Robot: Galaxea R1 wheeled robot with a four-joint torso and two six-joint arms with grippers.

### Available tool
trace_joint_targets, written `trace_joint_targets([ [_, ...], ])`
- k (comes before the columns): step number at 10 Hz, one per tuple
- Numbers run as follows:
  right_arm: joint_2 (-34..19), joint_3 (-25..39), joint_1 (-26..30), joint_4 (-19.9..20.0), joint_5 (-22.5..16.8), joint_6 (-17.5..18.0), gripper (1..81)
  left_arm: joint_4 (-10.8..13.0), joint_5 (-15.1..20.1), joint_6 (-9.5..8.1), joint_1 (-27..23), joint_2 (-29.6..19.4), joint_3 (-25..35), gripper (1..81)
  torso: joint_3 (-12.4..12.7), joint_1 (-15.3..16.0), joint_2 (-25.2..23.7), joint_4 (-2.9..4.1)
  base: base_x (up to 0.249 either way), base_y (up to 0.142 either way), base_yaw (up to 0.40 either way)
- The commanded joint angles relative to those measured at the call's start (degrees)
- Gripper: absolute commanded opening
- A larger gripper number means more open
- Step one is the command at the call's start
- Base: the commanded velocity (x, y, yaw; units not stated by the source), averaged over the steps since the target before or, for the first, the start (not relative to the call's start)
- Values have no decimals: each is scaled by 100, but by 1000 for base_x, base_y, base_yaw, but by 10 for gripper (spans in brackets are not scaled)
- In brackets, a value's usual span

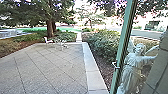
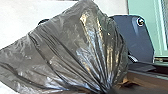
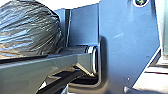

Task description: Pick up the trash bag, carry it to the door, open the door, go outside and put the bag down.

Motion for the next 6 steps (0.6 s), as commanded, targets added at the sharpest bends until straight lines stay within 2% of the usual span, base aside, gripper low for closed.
trace_joint_targets([
  [1, 96, 78, 252, 0, -369, -46, 811, 27, 319, 18, -266, -29, 18, 10, 0, 0, 0, 0, 101, 0, 0],
  [6, 96, 60, 252, 0, -369, -46, 811, 27, 319, 18, -266, -29, 18, 10, 0, 2, 0, 0, 101, 0, 0],
])
